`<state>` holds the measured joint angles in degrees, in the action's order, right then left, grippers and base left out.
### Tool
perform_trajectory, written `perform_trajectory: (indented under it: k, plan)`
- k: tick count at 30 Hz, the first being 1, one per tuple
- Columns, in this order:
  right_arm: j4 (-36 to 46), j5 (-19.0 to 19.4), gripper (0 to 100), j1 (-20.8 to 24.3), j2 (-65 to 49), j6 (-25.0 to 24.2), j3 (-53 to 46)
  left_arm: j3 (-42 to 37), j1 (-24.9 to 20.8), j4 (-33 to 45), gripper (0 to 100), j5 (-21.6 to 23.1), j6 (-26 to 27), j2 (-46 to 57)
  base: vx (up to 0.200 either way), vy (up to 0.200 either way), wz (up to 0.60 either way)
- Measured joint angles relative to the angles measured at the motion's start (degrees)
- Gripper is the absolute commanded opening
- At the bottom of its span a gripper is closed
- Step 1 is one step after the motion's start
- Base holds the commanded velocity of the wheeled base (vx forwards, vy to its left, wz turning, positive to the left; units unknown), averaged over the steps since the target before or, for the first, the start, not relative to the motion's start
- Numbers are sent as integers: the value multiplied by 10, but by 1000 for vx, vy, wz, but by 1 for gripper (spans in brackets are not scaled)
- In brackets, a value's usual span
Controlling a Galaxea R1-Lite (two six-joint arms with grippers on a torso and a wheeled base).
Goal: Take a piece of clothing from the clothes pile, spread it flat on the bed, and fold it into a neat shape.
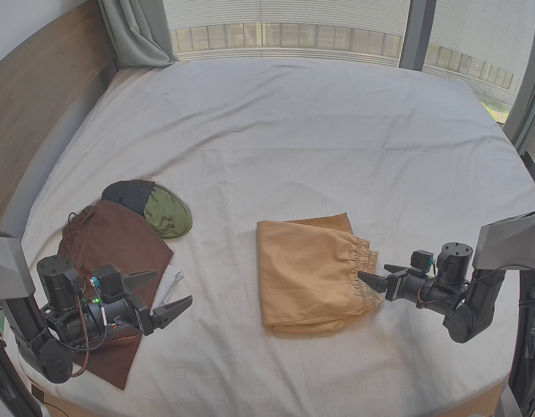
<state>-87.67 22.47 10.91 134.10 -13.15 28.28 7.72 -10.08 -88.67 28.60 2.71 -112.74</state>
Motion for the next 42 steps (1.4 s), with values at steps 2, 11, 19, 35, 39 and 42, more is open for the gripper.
perform_trajectory:
  k: [2, 11, 19, 35, 39, 42]
  plan:
    - [0, 0, 100, -1, 6, 3, -4, -5, 4, 0, 100, 1, 1, 4, 0, 0, 0]
    - [-2, -1, 100, 8, 38, 4, -25, -11, 8, 0, 100, 1, 0, 15, 0, 0, 0]
    - [-7, 0, 100, 20, 65, -17, -17, -15, 8, 0, 100, 1, 1, 16, 0, 0, 0]
    - [-8, -2, 100, 69, 88, -121, 4, -17, 8, 0, 100, 1, 2, 16, 0, 0, 0]
    - [-7, -2, 0, 70, 89, -121, 5, -19, 8, 0, 100, 0, 2, 16, 0, 0, 0]
    - [-7, -2, 0, 72, 90, -122, 5, -19, 8, 0, 100, 0, 2, 16, 0, 0, 0]
